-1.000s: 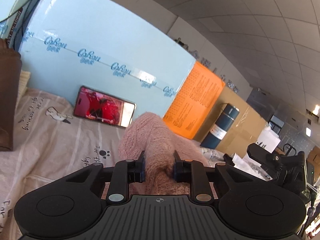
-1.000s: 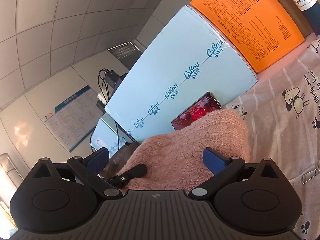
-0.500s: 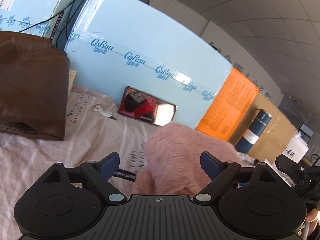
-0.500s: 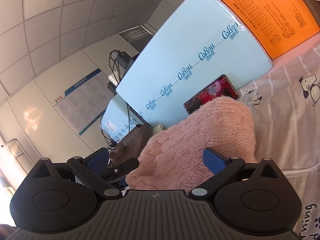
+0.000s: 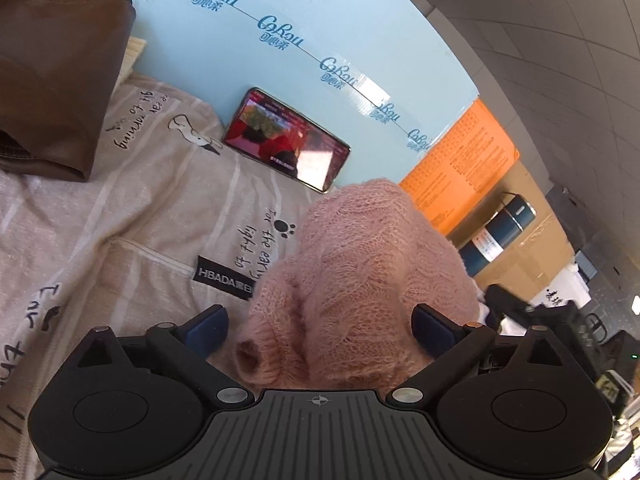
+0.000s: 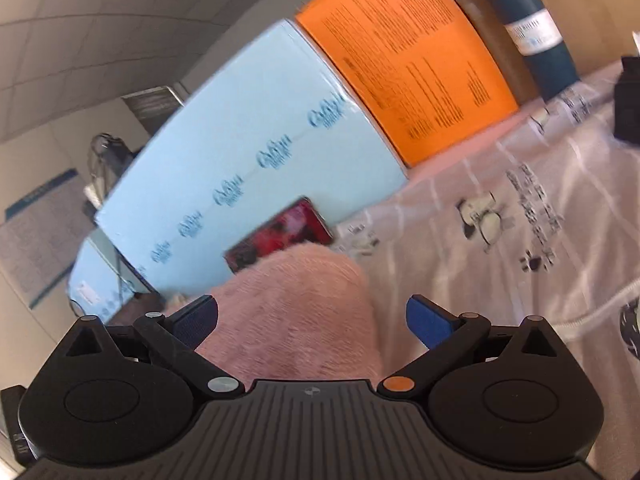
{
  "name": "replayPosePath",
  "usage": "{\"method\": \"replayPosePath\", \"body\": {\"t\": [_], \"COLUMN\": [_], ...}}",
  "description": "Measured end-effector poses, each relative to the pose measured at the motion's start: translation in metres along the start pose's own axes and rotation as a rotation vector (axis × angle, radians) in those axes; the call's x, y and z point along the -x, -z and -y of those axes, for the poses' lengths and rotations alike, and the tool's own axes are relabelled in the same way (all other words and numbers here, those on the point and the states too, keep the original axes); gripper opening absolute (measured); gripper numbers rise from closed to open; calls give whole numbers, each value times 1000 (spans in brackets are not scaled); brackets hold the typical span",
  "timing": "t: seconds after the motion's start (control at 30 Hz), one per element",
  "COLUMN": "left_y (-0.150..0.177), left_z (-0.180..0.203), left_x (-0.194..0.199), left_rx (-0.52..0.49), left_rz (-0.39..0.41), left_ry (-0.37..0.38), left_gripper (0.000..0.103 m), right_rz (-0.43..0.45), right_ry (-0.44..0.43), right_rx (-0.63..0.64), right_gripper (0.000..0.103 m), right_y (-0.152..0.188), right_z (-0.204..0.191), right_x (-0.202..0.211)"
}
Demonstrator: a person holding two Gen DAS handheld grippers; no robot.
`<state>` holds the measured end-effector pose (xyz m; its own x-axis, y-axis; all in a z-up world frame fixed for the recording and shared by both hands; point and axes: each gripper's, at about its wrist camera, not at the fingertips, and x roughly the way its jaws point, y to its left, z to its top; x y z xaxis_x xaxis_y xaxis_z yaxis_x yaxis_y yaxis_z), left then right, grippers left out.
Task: Fold clothes
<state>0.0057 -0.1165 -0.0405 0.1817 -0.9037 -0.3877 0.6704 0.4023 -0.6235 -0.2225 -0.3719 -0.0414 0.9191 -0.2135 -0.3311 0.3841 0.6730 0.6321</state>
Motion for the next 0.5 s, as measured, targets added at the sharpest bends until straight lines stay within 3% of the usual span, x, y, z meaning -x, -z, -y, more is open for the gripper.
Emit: {"method": "replayPosePath", "body": {"t": [0.03, 0.13, 0.27, 0.4, 0.5], "left_y": [1, 4, 4, 4, 4], "left_z": [-1, -2, -2, -2, -2], "left_x": [-1, -3, -4, -4, -1], "left_rx": [10, 38, 15, -13, -22], "left_rz": [-4, -16, -7, 4, 17], "left_ry": [19, 76, 41, 0, -5], "left_gripper": [101, 102, 99, 65, 53], "right_rz": [-45, -131, -158, -140, -110], "right_ry": [17, -44, -67, -70, -65], "right_rx": [-24, -18, 61, 103, 124], "right_gripper": [101, 100, 94, 66, 56], "right_y": [1, 8, 18, 22, 24], "right_z": [5, 4, -10, -16, -18], "right_x": [-7, -19, -22, -21, -21]}}
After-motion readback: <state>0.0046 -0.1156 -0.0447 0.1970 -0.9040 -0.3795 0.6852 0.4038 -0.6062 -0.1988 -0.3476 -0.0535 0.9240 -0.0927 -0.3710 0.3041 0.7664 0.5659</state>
